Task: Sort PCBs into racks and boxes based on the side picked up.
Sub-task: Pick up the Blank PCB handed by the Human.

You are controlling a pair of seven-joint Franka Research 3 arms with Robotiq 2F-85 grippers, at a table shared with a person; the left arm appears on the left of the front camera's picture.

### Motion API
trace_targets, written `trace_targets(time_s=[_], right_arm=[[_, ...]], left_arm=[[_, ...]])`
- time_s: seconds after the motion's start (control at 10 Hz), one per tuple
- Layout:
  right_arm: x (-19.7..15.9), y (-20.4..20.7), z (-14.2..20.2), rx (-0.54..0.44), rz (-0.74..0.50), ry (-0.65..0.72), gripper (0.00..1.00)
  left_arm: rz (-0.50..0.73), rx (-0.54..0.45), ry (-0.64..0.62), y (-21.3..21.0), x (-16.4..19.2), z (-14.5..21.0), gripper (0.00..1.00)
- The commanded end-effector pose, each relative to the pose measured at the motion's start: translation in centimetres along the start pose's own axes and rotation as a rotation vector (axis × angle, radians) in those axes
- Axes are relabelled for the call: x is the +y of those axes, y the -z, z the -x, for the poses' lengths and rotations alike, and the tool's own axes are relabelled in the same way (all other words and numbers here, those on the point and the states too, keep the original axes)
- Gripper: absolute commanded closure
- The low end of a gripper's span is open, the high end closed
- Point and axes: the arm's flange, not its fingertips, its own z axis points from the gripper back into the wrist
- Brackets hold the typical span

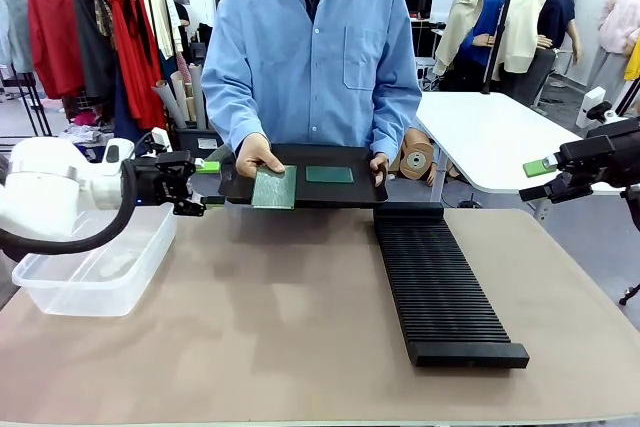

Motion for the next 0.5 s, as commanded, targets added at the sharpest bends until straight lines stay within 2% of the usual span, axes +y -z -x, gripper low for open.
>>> trace_targets(time_s=[0.0, 0.4], right_arm=[[0.2, 0.0, -0.2, -0.004, -0.006, 0.004, 0.00], [0.2, 0.0, -0.2, -0.004, -0.006, 0.004, 0.00]], left_arm=[[0.008, -0.006, 0.035, 2.3, 0.5, -0.4, 0.00], [0.008, -0.023, 0.078, 5.6, 1.2, 0.5, 0.00]])
